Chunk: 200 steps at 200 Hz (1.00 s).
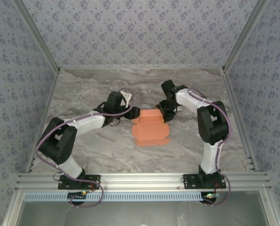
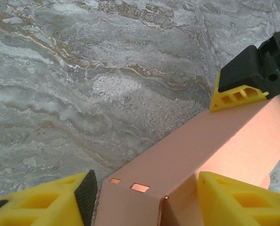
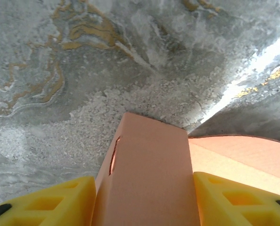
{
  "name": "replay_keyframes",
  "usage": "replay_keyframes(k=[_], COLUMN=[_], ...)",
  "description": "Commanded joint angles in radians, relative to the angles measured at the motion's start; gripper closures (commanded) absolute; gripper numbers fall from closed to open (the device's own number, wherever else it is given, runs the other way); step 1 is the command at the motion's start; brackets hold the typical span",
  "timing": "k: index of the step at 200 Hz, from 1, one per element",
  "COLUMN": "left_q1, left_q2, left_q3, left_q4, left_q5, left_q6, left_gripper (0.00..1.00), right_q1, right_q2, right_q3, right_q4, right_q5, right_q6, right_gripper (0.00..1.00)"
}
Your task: Fold the paper box
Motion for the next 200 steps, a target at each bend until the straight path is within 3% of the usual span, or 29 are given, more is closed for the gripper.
replay_keyframes(k=[1, 39, 61, 93, 106, 130, 159, 175, 200], left_q1=[0.000, 0.021, 0.034, 0.042, 0.041, 0.043, 0.041, 0.035, 0.006], left_q2=[-0.035, -0.135, -0.229, -0.395, -0.441, -0.478, -0.535, -0.566, -0.533], left_q3=[-0.060, -0.129, -0.214, -0.472, -0.519, -0.503, -0.518, -0.567, -0.621], left_q4=[-0.066, 0.045, 0.130, 0.476, 0.504, 0.417, 0.367, 0.371, 0.436], left_q5=[-0.018, 0.014, 0.010, 0.031, 0.021, -0.005, -0.017, 0.045, 0.020], left_q6=[0.037, 0.040, 0.113, 0.235, 0.264, 0.300, 0.254, 0.299, 0.335], left_gripper=[0.37, 0.26, 0.23, 0.19, 0.19, 0.19, 0.18, 0.18, 0.19], right_q1=[0.003, -0.001, -0.004, -0.007, -0.005, 0.000, -0.007, -0.006, 0.025], right_q2=[-0.009, -0.015, -0.021, -0.023, -0.023, -0.033, -0.067, -0.071, -0.078], right_q3=[-0.032, -0.043, -0.047, -0.048, -0.050, -0.044, -0.049, -0.047, -0.030], right_q4=[-0.003, -0.003, 0.000, 0.005, 0.010, 0.008, -0.012, -0.015, -0.032], right_q5=[0.047, 0.043, 0.047, 0.043, 0.031, 0.014, 0.033, 0.001, -0.003], right_q6=[0.033, 0.043, 0.048, 0.052, 0.053, 0.043, 0.037, 0.038, 0.041], right_gripper=[0.44, 0.44, 0.44, 0.44, 0.44, 0.27, 0.07, 0.02, 0.02])
